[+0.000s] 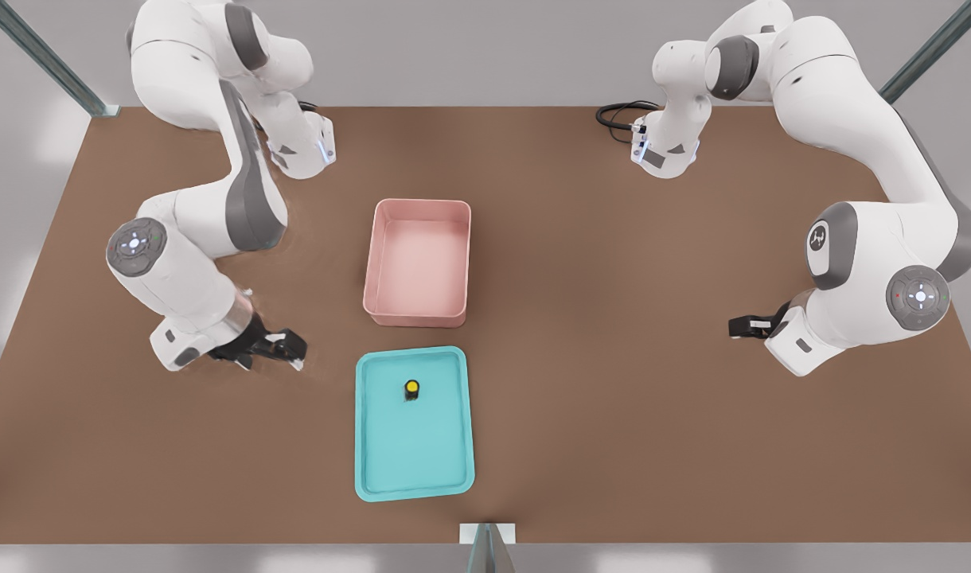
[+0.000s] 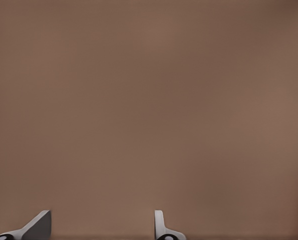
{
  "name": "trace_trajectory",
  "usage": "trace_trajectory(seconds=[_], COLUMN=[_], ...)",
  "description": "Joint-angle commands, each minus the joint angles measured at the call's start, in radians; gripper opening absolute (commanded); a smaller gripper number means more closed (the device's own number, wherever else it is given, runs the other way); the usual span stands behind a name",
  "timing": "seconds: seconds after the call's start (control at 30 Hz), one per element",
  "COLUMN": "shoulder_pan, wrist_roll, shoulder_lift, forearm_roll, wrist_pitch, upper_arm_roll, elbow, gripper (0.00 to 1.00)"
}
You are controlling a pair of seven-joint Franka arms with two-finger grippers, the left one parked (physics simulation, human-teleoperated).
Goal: The left arm remains still, and the right arm places the button from the box into the tray
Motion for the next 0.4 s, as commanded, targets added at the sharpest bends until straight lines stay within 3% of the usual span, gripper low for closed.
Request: trace_trajectory(seconds=[0.0, 0.1, 0.23, 0.37], shoulder_pan=[-0.081, -0.109, -0.158, -0.154], wrist_roll=[-0.375, -0.302, -0.488, -0.483], shoulder_lift=[-0.075, -0.03, -0.096, -0.078], forearm_roll=[-0.073, -0.047, -0.13, -0.107], wrist_pitch=[-0.411, -0.34, -0.402, -0.386], upper_arm_roll=[-0.018, -0.012, -0.019, -0.012], elbow=[-0.029, -0.025, 0.001, 0.0], gripper=[1.0, 1.0, 1.0, 1.0])
